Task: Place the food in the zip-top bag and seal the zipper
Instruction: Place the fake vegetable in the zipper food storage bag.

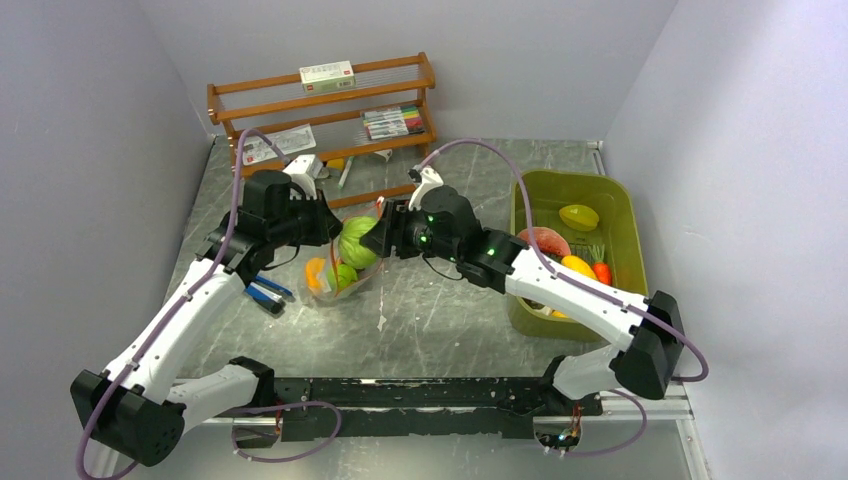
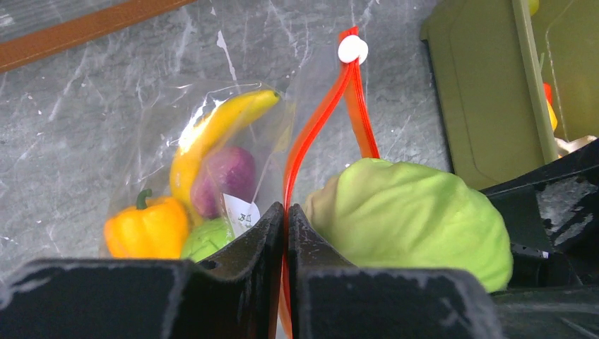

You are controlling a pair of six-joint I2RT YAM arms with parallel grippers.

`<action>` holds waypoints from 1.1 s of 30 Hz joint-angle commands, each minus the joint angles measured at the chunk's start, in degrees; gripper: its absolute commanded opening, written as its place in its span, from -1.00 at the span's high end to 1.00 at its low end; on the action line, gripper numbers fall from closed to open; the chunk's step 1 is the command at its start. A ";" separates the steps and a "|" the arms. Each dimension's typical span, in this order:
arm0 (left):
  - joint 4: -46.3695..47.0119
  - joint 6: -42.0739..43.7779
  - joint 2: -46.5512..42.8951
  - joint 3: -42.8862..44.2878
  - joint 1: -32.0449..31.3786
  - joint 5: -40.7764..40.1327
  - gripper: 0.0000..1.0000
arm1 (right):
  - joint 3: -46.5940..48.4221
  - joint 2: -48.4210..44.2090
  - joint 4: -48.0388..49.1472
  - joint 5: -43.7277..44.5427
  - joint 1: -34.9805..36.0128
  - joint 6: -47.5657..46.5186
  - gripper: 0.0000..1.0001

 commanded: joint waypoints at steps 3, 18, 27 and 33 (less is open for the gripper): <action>0.54 -0.31 -0.08 2.26 -0.31 -0.81 0.86 | 0.22 0.19 0.81 2.82 0.84 1.38 0.01; 0.49 -0.96 -1.18 2.80 -0.33 -1.10 0.86 | 3.01 7.35 -1.06 4.66 1.99 3.08 -0.08; 0.22 -1.05 -1.85 2.37 -0.33 -1.50 0.86 | 11.76 9.91 -10.21 8.59 2.29 -0.60 -0.50; 0.23 -1.10 -1.21 2.26 -0.33 -0.76 0.86 | 8.28 3.19 -10.91 9.53 2.28 1.30 -0.65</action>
